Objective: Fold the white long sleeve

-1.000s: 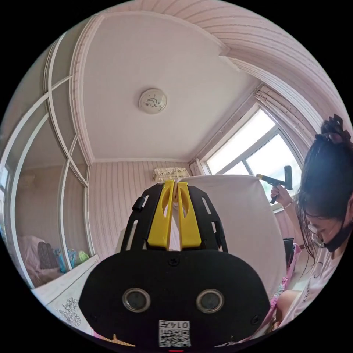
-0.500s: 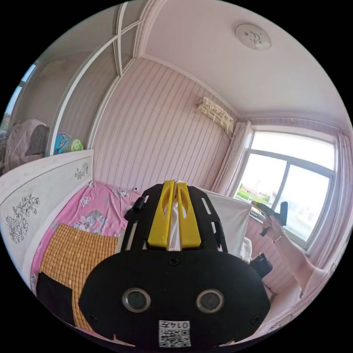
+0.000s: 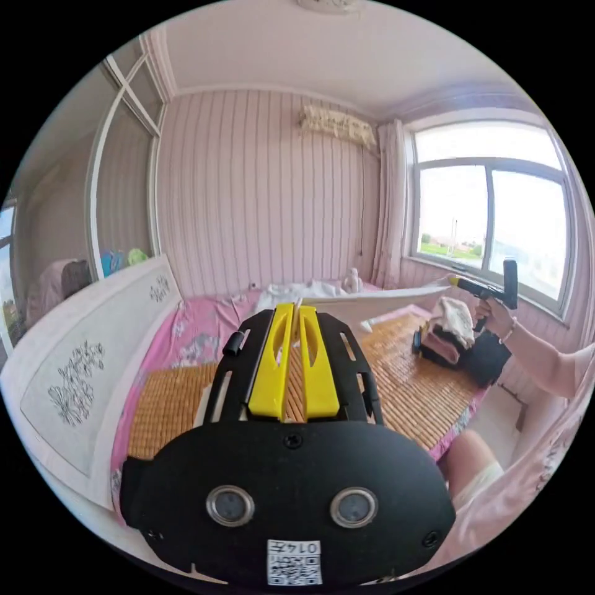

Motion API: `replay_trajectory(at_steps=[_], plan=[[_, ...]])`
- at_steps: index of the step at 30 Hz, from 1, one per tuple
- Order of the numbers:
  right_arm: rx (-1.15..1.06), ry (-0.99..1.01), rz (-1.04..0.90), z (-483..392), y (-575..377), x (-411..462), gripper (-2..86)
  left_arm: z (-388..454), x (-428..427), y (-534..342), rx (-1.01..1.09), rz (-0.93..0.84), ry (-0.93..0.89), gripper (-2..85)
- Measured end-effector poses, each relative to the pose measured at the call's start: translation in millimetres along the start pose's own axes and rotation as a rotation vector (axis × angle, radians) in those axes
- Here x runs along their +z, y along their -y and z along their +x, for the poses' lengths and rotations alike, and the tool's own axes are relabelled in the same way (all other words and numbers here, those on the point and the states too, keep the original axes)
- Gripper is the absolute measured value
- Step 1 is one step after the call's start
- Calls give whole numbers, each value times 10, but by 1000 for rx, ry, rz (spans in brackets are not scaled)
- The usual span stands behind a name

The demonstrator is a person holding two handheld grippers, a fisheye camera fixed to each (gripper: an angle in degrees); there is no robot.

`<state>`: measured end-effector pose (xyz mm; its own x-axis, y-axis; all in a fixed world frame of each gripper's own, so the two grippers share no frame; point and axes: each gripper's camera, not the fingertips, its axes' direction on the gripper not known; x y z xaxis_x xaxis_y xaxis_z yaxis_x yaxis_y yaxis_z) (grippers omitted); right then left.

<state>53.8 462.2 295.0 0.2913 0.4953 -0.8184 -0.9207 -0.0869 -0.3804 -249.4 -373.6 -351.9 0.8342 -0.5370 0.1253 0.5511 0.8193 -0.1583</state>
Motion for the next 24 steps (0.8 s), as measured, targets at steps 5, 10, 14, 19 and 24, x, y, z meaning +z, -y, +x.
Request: replay_trajectory(at_steps=[5,10,14,19,24], plan=[[338,56,-302,585,-1716,837,10,11,1131,-2080,-90,-388,-50,-5],[519,62,-594,832,-2834,1222,14,-86,1708,-3411,-285,-687,-136,12],[504,57,-713,949,-3094,1285,23,-145,1809,-4047,-297,-813,-167,33],[508,-76,-789,1306,-3140,1329,53,-258,1820,-4433,-319,-849,-181,49],[502,-85,-822,1555,-3190,1562,84,-325,1913,-4643,-312,-872,-210,58]])
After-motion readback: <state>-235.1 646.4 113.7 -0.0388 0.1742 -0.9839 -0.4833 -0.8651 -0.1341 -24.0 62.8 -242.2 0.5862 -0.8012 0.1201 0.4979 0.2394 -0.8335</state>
